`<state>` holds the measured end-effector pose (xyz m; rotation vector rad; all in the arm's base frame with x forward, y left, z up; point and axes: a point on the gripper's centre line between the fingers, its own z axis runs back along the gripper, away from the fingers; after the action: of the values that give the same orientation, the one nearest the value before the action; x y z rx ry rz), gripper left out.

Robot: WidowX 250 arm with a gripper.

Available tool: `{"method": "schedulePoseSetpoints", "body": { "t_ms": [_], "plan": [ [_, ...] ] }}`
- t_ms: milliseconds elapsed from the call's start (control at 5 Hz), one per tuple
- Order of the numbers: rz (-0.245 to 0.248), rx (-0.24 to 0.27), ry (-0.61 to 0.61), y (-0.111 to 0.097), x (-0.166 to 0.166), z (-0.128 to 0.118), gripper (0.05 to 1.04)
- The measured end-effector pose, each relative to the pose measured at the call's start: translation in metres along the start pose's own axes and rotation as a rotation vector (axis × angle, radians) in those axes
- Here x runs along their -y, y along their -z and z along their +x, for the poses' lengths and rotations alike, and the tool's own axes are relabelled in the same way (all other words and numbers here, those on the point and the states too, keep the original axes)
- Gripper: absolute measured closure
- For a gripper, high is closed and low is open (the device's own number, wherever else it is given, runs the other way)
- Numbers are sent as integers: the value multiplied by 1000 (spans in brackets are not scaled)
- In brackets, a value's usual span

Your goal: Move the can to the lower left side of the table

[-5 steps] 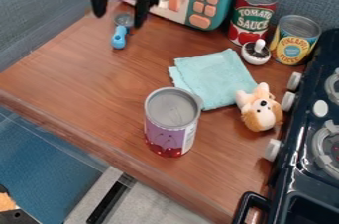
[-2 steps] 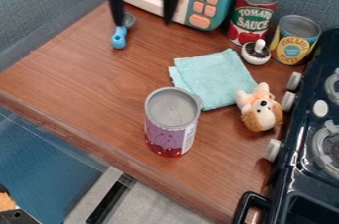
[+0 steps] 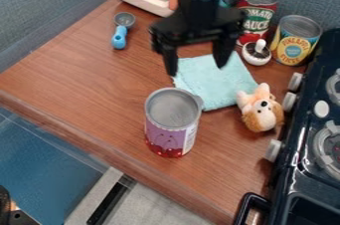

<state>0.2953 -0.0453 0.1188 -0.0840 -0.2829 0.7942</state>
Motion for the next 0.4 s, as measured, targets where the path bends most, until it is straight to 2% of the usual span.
{"method": "schedulePoseSetpoints", "body": {
  "t_ms": [200, 400],
  "plan": [
    [4, 10, -26, 7, 19, -34, 85],
    [-3, -8, -123, 6, 26, -49, 84]
  ]
}}
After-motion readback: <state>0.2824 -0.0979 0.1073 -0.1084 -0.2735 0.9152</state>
